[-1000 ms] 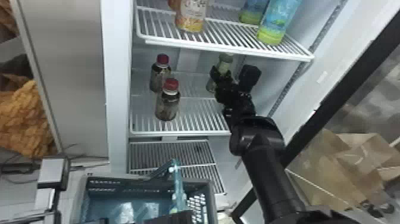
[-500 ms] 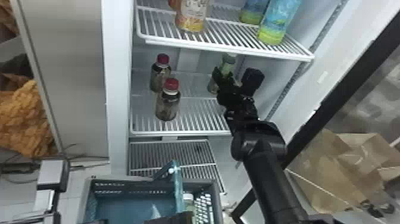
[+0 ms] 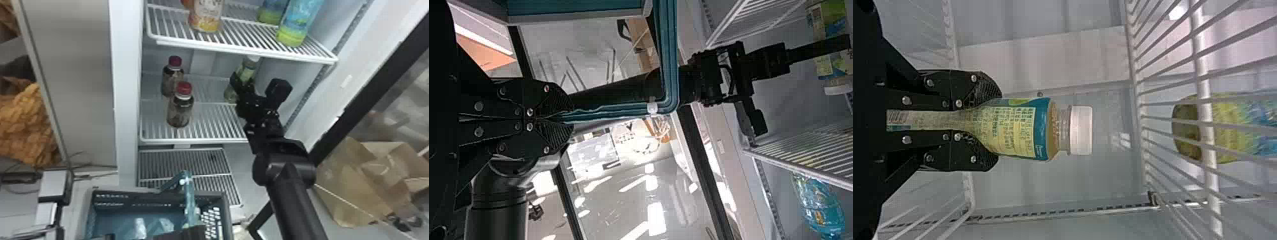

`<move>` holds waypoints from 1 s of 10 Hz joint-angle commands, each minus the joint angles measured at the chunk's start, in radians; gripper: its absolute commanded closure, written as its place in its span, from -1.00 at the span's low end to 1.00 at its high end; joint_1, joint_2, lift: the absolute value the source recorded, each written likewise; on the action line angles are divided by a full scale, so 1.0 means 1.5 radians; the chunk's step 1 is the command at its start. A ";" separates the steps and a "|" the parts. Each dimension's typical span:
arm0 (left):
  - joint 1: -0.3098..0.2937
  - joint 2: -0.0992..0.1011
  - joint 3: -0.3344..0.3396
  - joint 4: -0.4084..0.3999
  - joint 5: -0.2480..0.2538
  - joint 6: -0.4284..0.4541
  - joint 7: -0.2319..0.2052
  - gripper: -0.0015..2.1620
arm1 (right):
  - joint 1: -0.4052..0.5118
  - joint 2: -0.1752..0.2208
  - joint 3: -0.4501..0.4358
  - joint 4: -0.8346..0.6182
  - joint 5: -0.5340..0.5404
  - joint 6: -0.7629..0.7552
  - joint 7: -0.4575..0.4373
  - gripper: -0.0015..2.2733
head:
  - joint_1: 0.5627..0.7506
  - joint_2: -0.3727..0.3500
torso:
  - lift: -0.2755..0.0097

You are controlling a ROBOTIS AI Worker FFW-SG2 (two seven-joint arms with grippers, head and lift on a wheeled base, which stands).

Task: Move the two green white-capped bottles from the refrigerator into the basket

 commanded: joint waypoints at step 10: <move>0.012 0.004 0.005 -0.007 0.001 0.000 -0.001 0.05 | 0.243 -0.004 -0.056 -0.402 -0.024 0.209 0.039 -0.07 | 0.41 -0.94 | -0.92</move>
